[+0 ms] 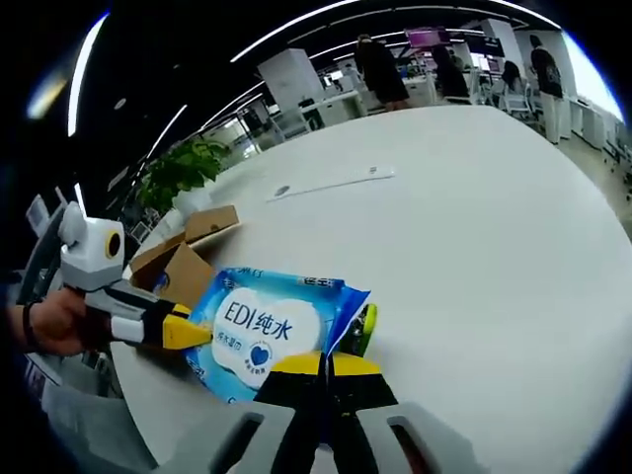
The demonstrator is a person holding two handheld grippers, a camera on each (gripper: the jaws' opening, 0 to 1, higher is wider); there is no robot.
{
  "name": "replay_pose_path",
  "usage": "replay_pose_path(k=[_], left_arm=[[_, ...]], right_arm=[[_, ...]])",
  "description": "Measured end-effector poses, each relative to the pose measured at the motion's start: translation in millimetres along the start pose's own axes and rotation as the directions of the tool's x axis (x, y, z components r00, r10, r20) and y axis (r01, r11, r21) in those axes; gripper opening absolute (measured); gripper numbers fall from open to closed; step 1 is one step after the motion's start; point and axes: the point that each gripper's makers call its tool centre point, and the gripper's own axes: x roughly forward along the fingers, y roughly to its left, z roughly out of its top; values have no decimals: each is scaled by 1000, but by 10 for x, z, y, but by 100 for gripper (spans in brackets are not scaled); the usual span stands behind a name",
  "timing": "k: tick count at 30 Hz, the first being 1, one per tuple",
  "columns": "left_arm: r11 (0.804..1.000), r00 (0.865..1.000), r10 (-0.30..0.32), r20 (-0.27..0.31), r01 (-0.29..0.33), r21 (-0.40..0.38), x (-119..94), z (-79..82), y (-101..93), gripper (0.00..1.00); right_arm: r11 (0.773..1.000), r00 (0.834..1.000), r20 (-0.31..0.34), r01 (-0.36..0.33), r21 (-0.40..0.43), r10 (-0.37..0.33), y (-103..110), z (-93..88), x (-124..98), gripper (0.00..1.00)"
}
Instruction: Operate the shoe box by opening the lid, removing the specified soft item, and placing it in the target area until the item is outside and the box remains undamaged.
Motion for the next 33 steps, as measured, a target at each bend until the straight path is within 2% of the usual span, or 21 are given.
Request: replay_pose_path(k=[10,28,33], left_arm=[[998,997,63,-33,-64,-11,63,-90,101,7],[997,997,69,-26,-69,-36,106,-76,164,9],[996,996,87,-23,-86,9,88,-96,166,13]], right_arm=[[1000,1000,-17,2,2,-2,3,-83,124,0],[1000,1000,-6,15,18,-15,-48,-76,167,0],[999,1000,-4,29,36,-29,-63,-78,155,0]])
